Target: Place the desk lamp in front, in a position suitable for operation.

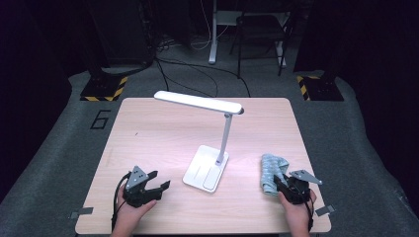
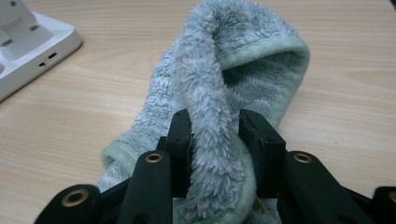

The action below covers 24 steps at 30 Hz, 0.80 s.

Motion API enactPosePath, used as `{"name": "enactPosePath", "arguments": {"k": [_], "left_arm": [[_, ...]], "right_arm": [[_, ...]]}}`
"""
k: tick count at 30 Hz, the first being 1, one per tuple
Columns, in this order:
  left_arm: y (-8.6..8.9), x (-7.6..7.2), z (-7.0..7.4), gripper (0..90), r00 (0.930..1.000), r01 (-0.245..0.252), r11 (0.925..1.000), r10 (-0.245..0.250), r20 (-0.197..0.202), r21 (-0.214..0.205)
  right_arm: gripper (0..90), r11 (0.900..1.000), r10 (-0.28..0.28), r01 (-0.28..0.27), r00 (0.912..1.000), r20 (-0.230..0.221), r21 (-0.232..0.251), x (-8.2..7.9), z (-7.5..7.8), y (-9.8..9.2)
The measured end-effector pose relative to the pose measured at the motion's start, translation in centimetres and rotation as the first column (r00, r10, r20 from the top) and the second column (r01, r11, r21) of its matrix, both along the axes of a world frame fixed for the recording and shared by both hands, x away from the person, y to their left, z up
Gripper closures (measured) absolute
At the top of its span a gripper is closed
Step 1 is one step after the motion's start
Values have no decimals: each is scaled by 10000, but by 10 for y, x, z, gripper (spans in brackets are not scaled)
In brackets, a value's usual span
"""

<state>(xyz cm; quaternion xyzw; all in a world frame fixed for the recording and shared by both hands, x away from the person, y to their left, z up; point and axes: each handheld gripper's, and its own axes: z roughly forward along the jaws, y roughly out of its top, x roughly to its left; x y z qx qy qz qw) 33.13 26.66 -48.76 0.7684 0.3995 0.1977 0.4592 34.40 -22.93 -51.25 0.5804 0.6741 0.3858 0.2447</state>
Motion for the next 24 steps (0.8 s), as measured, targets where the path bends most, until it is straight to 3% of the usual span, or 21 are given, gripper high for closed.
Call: {"name": "enactPosePath", "arguments": {"k": [4,9,15,20,24], "left_arm": [[0,0,0,350,10000,-17,10000,17,-9,-16],[0,0,0,350,10000,16,10000,-16,-9,-10],[0,0,0,350,10000,-30,10000,30,8,-24],[0,0,0,350,10000,-9,10000,9,-19,-6],[-1,0,0,350,10000,31,10000,-31,-18,5]], "right_arm": [[637,9998,-179,180,9998,-29,54,2,0,-12],[594,9998,-184,184,9998,-35,-10,2,-1,-13],[444,9988,-485,484,9978,446,35,-1,2,-11],[422,9989,-453,445,9952,868,113,-5,8,-9],[410,9999,-104,111,9910,1332,-45,-13,17,-1]]}}
